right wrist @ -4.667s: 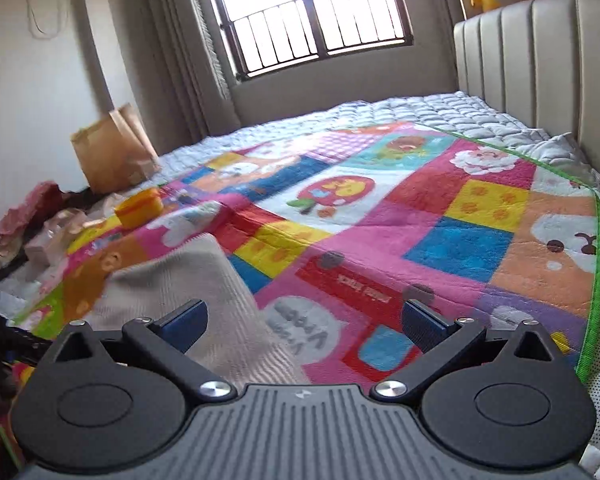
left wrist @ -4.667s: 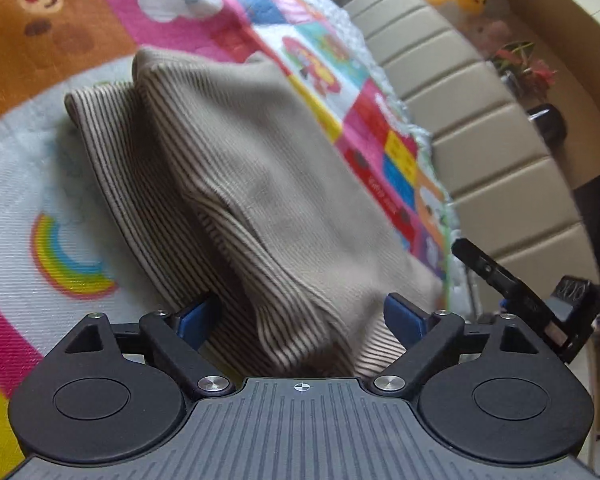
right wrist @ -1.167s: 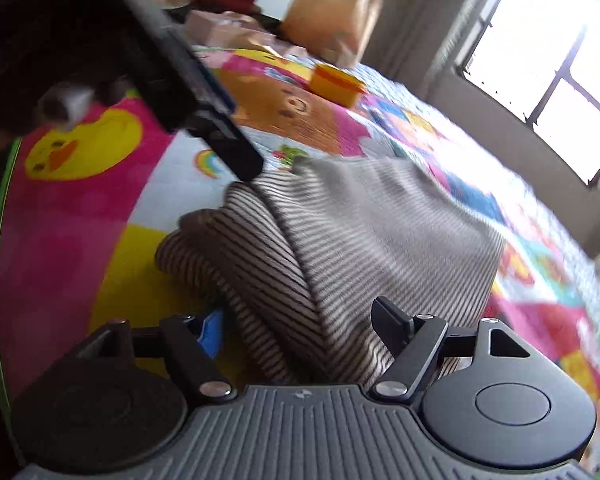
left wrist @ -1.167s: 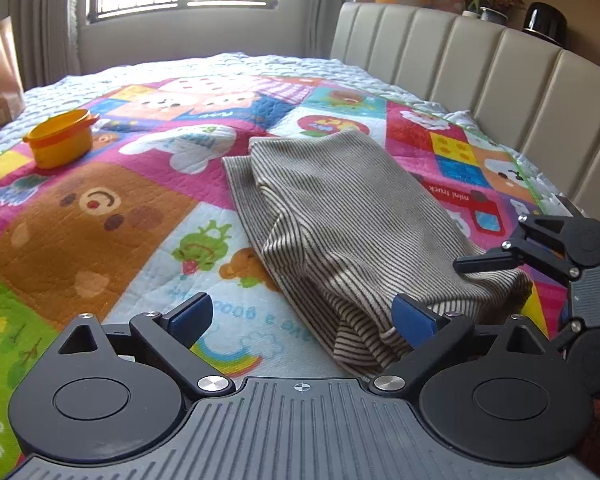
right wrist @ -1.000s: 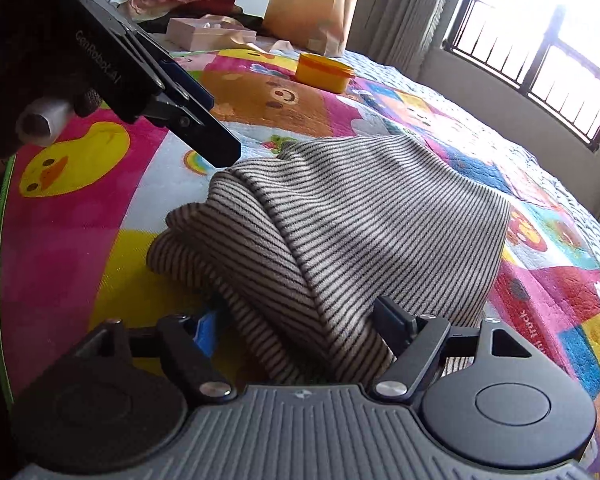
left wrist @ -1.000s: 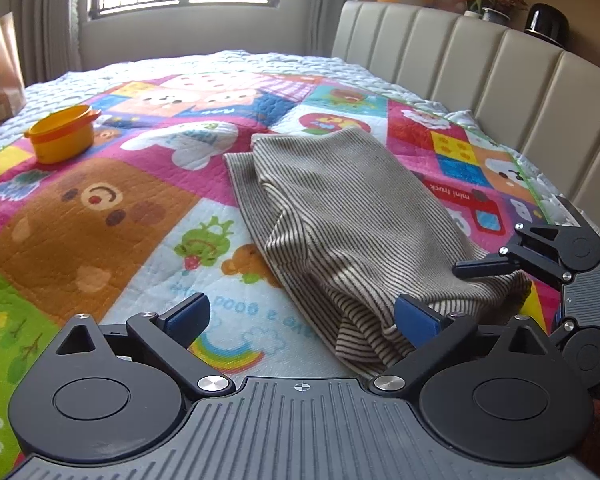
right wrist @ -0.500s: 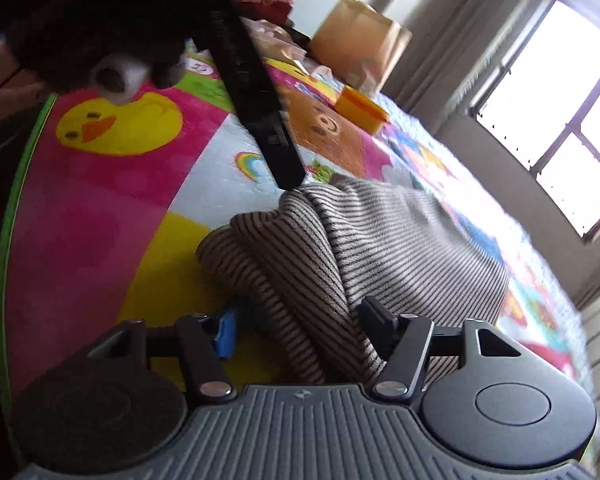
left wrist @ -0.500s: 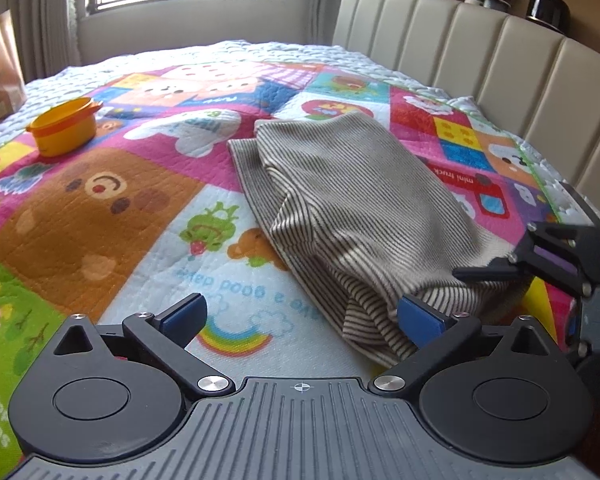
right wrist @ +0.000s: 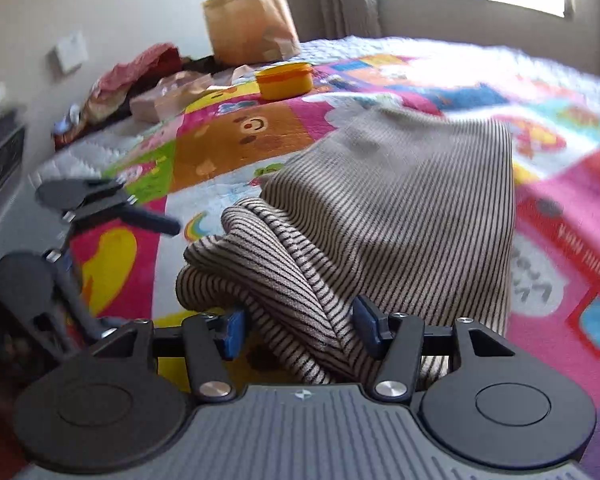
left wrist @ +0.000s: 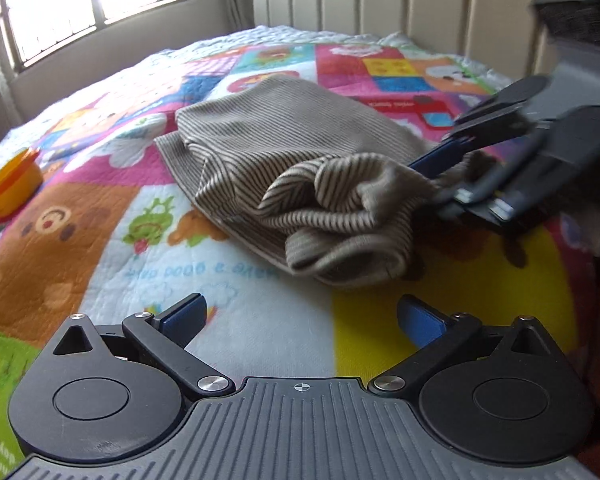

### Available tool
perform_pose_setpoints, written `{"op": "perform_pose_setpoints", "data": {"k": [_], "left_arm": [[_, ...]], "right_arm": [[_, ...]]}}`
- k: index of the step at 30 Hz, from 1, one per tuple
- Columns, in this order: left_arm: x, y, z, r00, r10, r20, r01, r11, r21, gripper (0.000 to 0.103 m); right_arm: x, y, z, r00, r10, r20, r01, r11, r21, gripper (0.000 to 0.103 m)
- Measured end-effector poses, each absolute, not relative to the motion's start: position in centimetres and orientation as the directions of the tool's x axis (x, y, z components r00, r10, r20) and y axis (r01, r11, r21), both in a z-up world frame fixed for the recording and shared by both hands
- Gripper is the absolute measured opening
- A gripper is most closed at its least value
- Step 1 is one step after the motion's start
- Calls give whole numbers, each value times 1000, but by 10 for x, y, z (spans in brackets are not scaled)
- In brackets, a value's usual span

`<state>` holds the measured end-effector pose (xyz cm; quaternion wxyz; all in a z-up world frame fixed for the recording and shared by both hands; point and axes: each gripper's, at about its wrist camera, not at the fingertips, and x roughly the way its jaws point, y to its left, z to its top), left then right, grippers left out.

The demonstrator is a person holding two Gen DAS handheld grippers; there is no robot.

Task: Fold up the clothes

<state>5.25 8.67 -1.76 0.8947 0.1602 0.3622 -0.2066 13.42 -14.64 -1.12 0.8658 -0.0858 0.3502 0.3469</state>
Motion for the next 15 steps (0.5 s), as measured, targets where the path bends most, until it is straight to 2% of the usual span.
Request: {"op": "perform_pose_setpoints", "data": {"k": [2,5,7,13,15], "left_arm": [[65,83,-19,676,-215,-704,438,886,151,103],[76,88,-9,682,-242,-690,394,917,68,103],[79,90,-2,686,-254,-682,384,922,43,103],[81,89,2,684,-257,-682,384,923,37,103],[82,90,2,682,-262,-683,382,924,27,103]], "right_arm": [[117,-140,-10,576,498,-648,-692,719,-63,71],[92,-130,-10,666,444,-600,-699,651,-294,81],[81,-129,-18,709,406,-576,-680,608,-409,82],[79,-107,-43,793,359,-493,-609,513,-605,82],[83,-96,-47,815,348,-464,-580,484,-656,77]]}}
